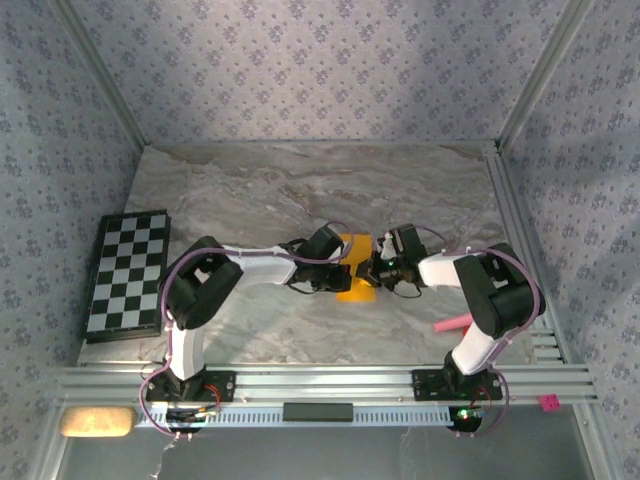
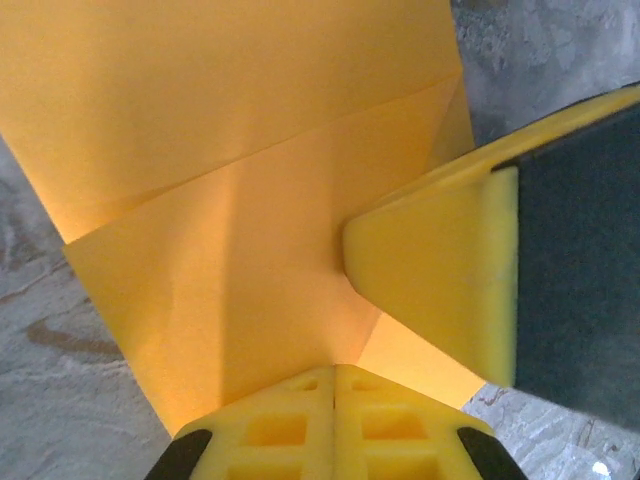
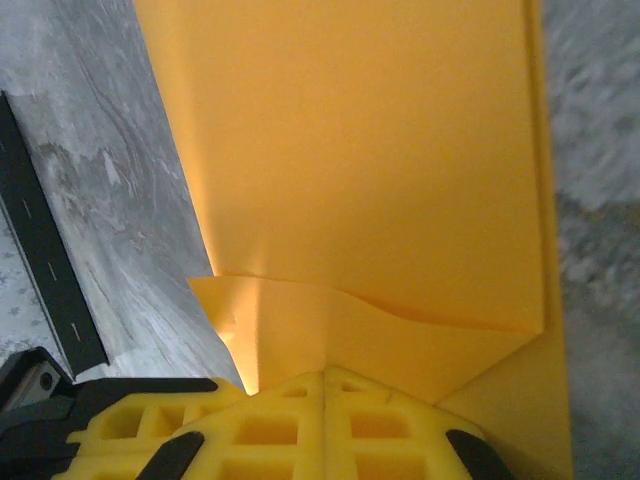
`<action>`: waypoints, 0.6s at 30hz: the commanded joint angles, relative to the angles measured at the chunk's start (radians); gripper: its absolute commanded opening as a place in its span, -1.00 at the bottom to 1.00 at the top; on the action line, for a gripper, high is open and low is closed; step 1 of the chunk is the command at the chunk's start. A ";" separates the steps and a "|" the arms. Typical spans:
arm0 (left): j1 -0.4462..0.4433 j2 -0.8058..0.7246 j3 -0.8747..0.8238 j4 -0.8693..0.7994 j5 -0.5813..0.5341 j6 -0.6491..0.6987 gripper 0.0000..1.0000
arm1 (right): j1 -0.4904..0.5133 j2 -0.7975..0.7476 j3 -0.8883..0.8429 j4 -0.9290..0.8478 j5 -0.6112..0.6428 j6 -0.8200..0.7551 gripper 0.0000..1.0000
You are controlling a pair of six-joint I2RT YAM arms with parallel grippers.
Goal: Fold a paper plane with a square sheet of paper (pick it up from the middle)
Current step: Fold the triangle a second time at the center of the table.
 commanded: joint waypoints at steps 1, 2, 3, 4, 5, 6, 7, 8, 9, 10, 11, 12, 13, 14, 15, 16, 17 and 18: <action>-0.012 0.050 -0.043 -0.133 -0.044 0.002 -0.95 | -0.068 0.028 -0.006 0.000 0.057 -0.013 -0.87; -0.013 0.050 -0.044 -0.133 -0.044 0.000 -0.95 | -0.082 0.029 -0.004 -0.004 0.060 -0.016 -0.87; -0.013 0.049 -0.046 -0.130 -0.045 -0.001 -0.95 | -0.098 0.028 -0.001 -0.005 0.065 -0.018 -0.87; -0.013 0.049 -0.050 -0.126 -0.044 -0.004 -0.95 | -0.112 0.029 0.003 -0.009 0.066 -0.022 -0.87; -0.013 0.048 -0.052 -0.122 -0.043 -0.006 -0.95 | -0.125 0.029 0.009 -0.019 0.070 -0.026 -0.87; -0.014 0.049 -0.053 -0.119 -0.042 -0.007 -0.95 | -0.138 0.028 0.016 -0.029 0.075 -0.030 -0.87; -0.015 0.050 -0.053 -0.119 -0.041 -0.007 -0.95 | -0.147 0.027 0.021 -0.033 0.081 -0.032 -0.87; -0.016 0.050 -0.052 -0.118 -0.042 -0.007 -0.95 | -0.156 0.024 0.024 -0.033 0.079 -0.031 -0.86; -0.017 0.049 -0.052 -0.117 -0.041 -0.008 -0.95 | -0.161 0.018 0.025 -0.030 0.075 -0.027 -0.86; -0.017 0.049 -0.053 -0.115 -0.040 -0.009 -0.95 | -0.162 0.005 0.028 -0.023 0.070 -0.025 -0.86; -0.017 0.049 -0.053 -0.116 -0.040 -0.009 -0.95 | -0.157 -0.008 0.031 -0.026 0.067 -0.024 -0.85; -0.018 0.046 -0.051 -0.116 -0.039 -0.009 -0.95 | -0.149 -0.029 0.034 -0.031 0.068 -0.027 -0.85; -0.018 0.044 -0.052 -0.116 -0.040 -0.010 -0.95 | -0.136 -0.052 0.037 -0.042 0.075 -0.033 -0.85; -0.018 0.043 -0.051 -0.116 -0.040 -0.011 -0.94 | -0.123 -0.073 0.039 -0.054 0.084 -0.041 -0.85; -0.018 0.040 -0.051 -0.115 -0.040 -0.014 -0.95 | -0.105 -0.093 0.039 -0.067 0.094 -0.049 -0.85; -0.018 0.037 -0.051 -0.115 -0.040 -0.015 -0.95 | -0.087 -0.104 0.037 -0.071 0.098 -0.053 -0.85; -0.018 0.035 -0.051 -0.115 -0.040 -0.016 -0.95 | -0.072 -0.110 0.038 -0.073 0.096 -0.055 -0.84; -0.019 0.033 -0.051 -0.114 -0.040 -0.015 -0.95 | -0.055 -0.105 0.041 -0.074 0.087 -0.058 -0.84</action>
